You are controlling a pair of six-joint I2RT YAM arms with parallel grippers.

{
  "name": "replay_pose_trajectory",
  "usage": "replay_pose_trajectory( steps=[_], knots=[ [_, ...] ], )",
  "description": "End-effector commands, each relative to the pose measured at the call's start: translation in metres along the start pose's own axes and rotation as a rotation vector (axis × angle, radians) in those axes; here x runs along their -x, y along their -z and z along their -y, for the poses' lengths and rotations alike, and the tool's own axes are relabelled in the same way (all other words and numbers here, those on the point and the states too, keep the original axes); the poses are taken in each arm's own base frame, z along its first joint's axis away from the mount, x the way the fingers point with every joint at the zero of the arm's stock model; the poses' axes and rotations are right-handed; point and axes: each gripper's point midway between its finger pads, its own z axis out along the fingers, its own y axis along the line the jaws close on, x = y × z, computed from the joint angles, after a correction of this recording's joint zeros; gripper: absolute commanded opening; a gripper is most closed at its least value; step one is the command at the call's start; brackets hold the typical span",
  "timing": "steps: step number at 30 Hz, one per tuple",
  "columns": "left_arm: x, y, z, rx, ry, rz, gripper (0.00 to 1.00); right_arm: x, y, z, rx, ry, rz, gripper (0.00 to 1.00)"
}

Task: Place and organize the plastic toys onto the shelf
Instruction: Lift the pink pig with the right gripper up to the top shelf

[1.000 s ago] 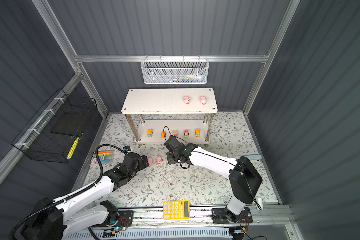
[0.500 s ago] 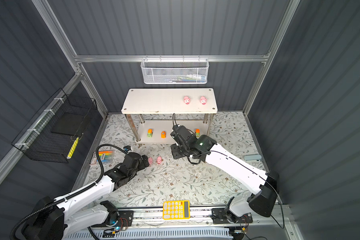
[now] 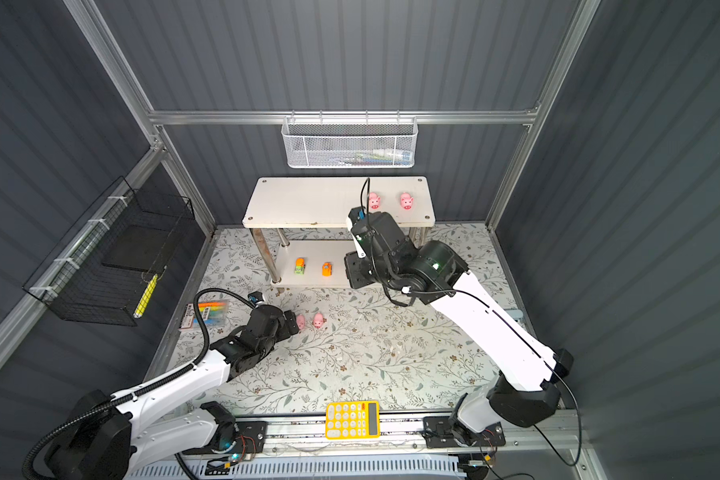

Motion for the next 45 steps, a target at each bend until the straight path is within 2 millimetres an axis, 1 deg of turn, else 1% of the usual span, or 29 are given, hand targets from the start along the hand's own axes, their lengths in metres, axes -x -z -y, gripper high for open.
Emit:
replay_pose_trajectory(
  steps=[1,4,6,11,15,20,24,26,39,45],
  knots=[
    [0.0,-0.001,-0.001,-0.004,0.01,0.003,0.96,0.022,0.004,0.011,-0.067,0.037,0.044,0.34],
    [-0.002,-0.002,0.0,-0.008,0.01,-0.002,0.96,0.045,0.004,0.017,-0.094,0.033,0.105,0.34],
    [-0.001,-0.002,0.0,-0.01,0.009,0.0,0.96,0.058,0.0,0.023,-0.098,0.014,0.132,0.33],
    [-0.003,-0.002,-0.003,-0.005,0.003,-0.002,0.96,0.082,-0.028,0.04,-0.115,-0.026,0.168,0.32],
    [-0.005,-0.001,-0.005,-0.006,0.01,0.001,0.96,0.096,-0.052,0.044,-0.121,-0.024,0.17,0.32],
    [-0.008,-0.001,-0.006,-0.005,0.017,-0.005,0.96,0.113,-0.078,0.053,-0.131,-0.043,0.184,0.32],
    [-0.009,-0.002,-0.007,-0.005,0.017,-0.004,0.96,0.118,-0.097,0.062,-0.143,-0.061,0.186,0.33],
    [-0.009,-0.002,-0.008,-0.003,0.015,-0.004,0.95,0.12,-0.105,0.063,-0.131,-0.076,0.189,0.33],
    [-0.012,-0.004,-0.011,0.006,0.019,-0.01,0.96,0.129,-0.127,0.071,-0.117,-0.109,0.213,0.34],
    [-0.013,-0.003,-0.012,0.01,0.019,-0.008,0.96,0.126,-0.138,0.075,-0.117,-0.114,0.199,0.35]
  ],
)
